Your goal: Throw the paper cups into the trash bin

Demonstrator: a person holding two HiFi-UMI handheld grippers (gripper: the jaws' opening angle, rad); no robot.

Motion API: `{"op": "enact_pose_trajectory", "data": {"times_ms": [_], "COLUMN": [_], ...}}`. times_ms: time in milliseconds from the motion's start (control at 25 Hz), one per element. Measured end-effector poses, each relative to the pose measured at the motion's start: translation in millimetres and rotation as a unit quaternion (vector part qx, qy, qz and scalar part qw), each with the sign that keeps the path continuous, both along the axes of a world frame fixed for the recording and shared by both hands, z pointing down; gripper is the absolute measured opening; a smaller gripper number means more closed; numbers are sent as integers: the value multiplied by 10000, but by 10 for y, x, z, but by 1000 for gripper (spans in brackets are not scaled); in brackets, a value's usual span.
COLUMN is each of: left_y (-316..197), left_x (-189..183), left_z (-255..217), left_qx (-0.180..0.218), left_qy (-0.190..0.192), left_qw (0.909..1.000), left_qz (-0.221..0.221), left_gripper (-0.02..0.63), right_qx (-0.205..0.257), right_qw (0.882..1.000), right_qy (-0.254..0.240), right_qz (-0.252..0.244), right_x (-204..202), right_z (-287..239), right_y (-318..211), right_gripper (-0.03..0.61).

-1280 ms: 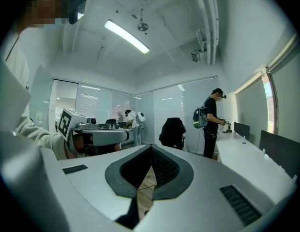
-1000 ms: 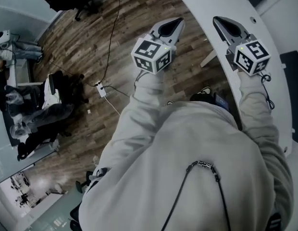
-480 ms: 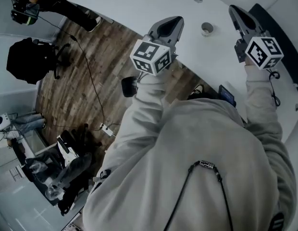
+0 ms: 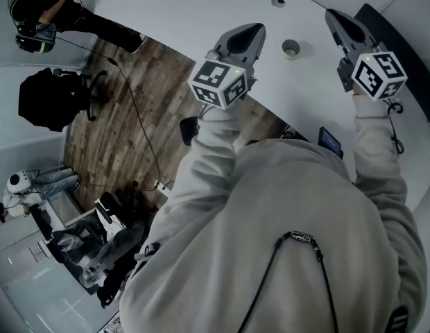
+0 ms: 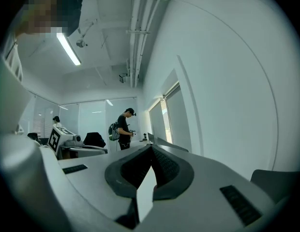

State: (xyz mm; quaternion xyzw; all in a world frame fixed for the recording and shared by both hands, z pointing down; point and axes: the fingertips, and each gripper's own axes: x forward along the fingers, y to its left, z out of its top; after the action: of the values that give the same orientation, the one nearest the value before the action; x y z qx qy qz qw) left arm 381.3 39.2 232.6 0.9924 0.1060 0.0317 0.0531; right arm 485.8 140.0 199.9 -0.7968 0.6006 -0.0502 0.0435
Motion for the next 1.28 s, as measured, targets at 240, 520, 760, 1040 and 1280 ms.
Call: {"op": "enact_pose_trajectory", "data": {"times_ms": [240,520,760,1040,1280], "left_y": [-10,-173,-202,-324,-341], "left_x": [143,425,529,540,585], "left_z": [111,-93,6,89,237], "left_qx": [76,117,-6,-88,-150], "left_qy": [-139,13,133,-41,-155], "left_qw": [9998,9990,9976,9971,9965], "left_qz": [115,422,674,749,813], "left_gripper": [2,2,2,2,2], "right_qx": [116,-33,-263,-393,-664], "right_qw": [9997,9996,9996,9991,9976], "right_qy": [-134,-103,-83,-96,-181], "right_qz": [168,248,112,119,-99], "right_x": [33,98,202,345,296], "right_z": [83,-102,86,108,311], "right_y": [62,-164,-238,-312,-454], "right_gripper": [18,18,18,18,18]}}
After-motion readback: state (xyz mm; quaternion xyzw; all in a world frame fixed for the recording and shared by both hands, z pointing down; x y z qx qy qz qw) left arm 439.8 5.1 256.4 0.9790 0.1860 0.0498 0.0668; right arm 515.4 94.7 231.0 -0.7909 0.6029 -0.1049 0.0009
